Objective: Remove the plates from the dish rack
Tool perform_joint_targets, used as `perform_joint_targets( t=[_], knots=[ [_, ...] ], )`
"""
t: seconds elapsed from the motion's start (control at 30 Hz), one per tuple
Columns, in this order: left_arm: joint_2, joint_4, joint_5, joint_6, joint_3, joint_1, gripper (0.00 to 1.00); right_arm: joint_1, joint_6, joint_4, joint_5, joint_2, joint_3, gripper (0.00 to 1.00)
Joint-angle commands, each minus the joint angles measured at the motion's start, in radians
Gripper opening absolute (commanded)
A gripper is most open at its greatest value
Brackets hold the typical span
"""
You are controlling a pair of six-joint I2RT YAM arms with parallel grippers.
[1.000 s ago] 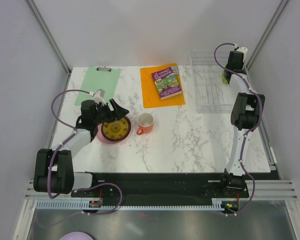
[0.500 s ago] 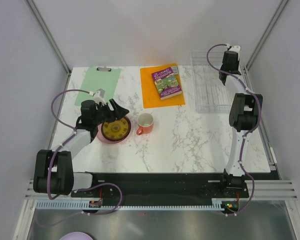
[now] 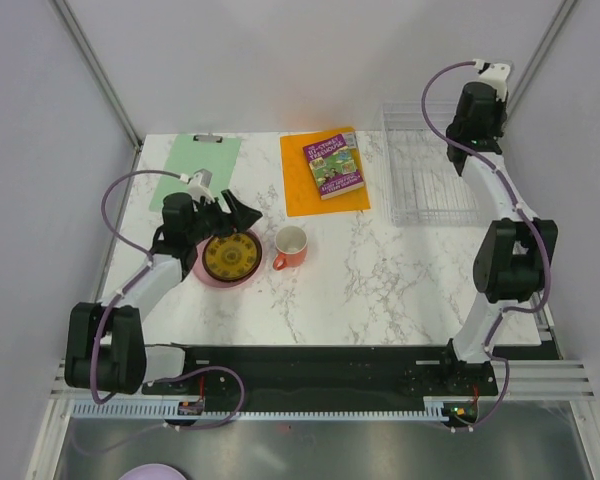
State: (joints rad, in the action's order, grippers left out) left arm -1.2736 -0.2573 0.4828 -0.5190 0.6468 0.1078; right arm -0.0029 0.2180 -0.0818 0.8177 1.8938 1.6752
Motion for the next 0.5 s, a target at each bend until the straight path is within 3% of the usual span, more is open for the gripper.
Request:
perform_joint_targets(
  t=[0.0,0.2,0.47],
  knots=[
    [-0.082,-0.080,0.036,-0.041,0.158,0.058,0.88,0.034,-0.184,0.144,-0.156,-0.180,-0.028,0.06],
    [-0.197,-0.224,0.074,-0.148,0.253,0.142,0.88,0.130,-0.386,0.234,-0.435,-0.401,-0.237,0.09],
    [-0.339,-0.313,0.068,-0.228,0.390,0.289,0.88,0.158,-0.620,0.169,-0.789,-0.628,-0.492,0.09]
  ],
)
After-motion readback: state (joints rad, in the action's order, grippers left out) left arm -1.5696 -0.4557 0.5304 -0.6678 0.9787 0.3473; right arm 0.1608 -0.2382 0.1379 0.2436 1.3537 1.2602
